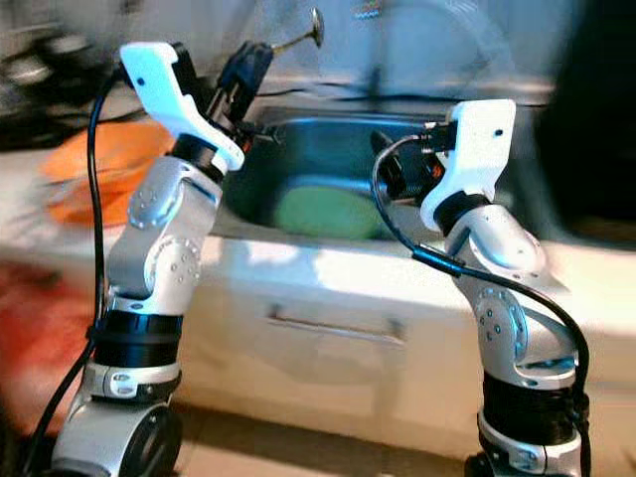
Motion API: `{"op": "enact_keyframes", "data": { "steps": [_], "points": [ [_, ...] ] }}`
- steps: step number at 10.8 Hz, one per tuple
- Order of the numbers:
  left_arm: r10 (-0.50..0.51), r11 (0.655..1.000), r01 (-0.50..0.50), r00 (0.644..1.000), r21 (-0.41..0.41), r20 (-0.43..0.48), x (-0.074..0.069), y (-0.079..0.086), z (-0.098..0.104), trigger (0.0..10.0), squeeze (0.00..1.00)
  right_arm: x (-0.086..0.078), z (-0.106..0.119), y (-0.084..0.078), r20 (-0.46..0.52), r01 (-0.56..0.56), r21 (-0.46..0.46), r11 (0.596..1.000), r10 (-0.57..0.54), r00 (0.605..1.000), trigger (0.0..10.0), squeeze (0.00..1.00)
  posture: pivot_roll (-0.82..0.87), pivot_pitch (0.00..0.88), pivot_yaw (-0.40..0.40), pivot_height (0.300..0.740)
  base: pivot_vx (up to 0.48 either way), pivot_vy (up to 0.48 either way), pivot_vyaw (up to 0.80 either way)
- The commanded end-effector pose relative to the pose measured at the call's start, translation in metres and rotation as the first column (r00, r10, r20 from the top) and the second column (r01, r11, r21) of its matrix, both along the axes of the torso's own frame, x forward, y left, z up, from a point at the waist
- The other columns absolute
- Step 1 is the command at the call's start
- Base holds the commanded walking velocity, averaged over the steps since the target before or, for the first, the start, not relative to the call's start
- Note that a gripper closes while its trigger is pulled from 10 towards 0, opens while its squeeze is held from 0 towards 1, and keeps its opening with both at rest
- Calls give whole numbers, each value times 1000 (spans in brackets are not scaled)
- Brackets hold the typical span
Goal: Kitchen organization
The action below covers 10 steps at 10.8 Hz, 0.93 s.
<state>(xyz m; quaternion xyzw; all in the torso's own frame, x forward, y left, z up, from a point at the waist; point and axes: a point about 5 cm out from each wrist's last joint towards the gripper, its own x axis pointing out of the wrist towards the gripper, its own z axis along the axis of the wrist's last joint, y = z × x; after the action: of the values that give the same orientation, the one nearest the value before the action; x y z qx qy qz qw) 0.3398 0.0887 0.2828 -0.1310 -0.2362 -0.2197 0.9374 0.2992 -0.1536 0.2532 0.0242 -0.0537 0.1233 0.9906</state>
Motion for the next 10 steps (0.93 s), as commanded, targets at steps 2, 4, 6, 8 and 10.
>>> {"op": "enact_keyframes", "data": {
  "steps": [2, 4, 6, 8, 10],
  "points": [
    [6, 1000, -5, 1000, -4, 11, 0, 2, 4, 0, 0, 0, 3, 2, 8, -13, 1, 1000, 13, 1000, 10000, 0, -143, 0, 67, 740, 0, 0, -800],
    [13, 1000, -13, 1000, -7, 24, 0, 4, 7, 0, 0, 0, 4, 2, 14, -12, 5, 1000, 12, 1000, 10000, 0, -143, 0, 67, 740, 0, 0, -400],
    [50, 999, -49, 997, -17, 56, 0, 10, 17, 0, 0, 0, 4, 3, 20, -16, 1, 1000, 16, 1000, 10000, 0, -142, 0, 66, 740, 0, 0, 0],
    [91, 996, -89, 993, -25, 79, 1, 14, 24, 0, 0, 1, 6, 3, 26, -22, -8, 1000, 23, 999, 10000, 0, -142, 0, 66, 740, 141, 0, 0],
    [96, 995, -94, 993, -27, 72, 1, 15, 23, 0, 0, 1, 6, 3, 27, -24, -10, 1000, 24, 999, 10000, 0, -142, 0, 66, 740, 311, 0, 0]
  ]
}}
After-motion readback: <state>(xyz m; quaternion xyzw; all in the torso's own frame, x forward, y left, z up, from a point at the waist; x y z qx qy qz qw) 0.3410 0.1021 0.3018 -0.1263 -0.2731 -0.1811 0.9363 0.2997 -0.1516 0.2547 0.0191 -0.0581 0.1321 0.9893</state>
